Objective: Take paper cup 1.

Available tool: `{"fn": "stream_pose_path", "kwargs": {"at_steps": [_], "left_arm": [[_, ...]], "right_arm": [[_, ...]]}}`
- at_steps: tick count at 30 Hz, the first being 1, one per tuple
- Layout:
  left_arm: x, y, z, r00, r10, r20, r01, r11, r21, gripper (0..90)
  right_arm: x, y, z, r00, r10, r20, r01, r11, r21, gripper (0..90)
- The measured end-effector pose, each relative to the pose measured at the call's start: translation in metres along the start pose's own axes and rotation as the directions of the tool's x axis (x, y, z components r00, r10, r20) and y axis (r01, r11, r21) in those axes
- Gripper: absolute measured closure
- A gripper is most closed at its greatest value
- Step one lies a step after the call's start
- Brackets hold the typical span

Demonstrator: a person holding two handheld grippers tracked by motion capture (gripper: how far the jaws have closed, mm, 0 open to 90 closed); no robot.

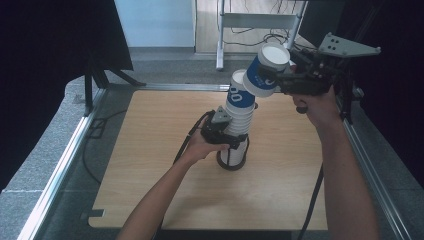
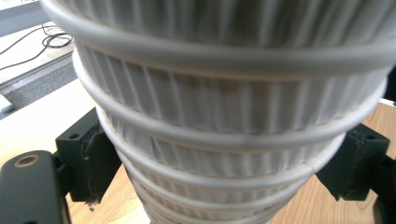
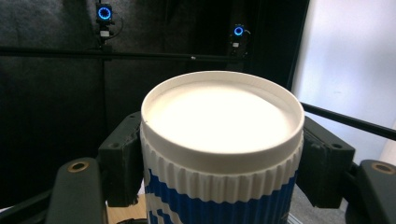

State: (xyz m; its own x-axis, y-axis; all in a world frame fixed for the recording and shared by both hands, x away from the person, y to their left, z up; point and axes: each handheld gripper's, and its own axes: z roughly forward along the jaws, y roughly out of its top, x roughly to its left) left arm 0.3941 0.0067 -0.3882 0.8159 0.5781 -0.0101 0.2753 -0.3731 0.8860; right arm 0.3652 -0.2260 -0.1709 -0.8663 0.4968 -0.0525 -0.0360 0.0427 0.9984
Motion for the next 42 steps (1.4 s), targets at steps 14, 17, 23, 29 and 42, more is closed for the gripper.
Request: {"fn": "stream_pose_path", "kwargs": {"at_steps": [14,17,23,29,42], "left_arm": [[0.0,0.0,0.0,1.0,0.002,-0.001,-0.002,1.0,0.004,12.9],[0.0,0.0,0.0,1.0,0.002,-0.002,-0.002,1.0,0.005,12.9],[0.0,0.0,0.0,1.0,0.002,-0.002,-0.002,1.0,0.006,12.9],[-0.001,0.0,0.0,1.0,-0.003,-0.004,0.003,1.0,0.002,12.9],[-0.001,0.001,0.0,0.9999,-0.003,-0.01,0.003,1.0,0.002,12.9]], "right_arm": [[0.005,-0.013,-0.028,0.9999,-0.014,0.001,0.014,1.0,0.002,28.1],[0.006,-0.017,-0.032,0.9999,-0.013,-0.003,0.013,1.0,0.002,28.1],[0.007,-0.033,-0.038,0.9999,-0.003,-0.01,0.003,1.0,0.02,28.1],[0.007,-0.054,-0.039,0.9997,0.016,-0.017,-0.016,1.0,0.026,28.1],[0.006,-0.1,-0.041,0.9966,0.071,-0.042,-0.069,0.997,0.042,28.0]]}}
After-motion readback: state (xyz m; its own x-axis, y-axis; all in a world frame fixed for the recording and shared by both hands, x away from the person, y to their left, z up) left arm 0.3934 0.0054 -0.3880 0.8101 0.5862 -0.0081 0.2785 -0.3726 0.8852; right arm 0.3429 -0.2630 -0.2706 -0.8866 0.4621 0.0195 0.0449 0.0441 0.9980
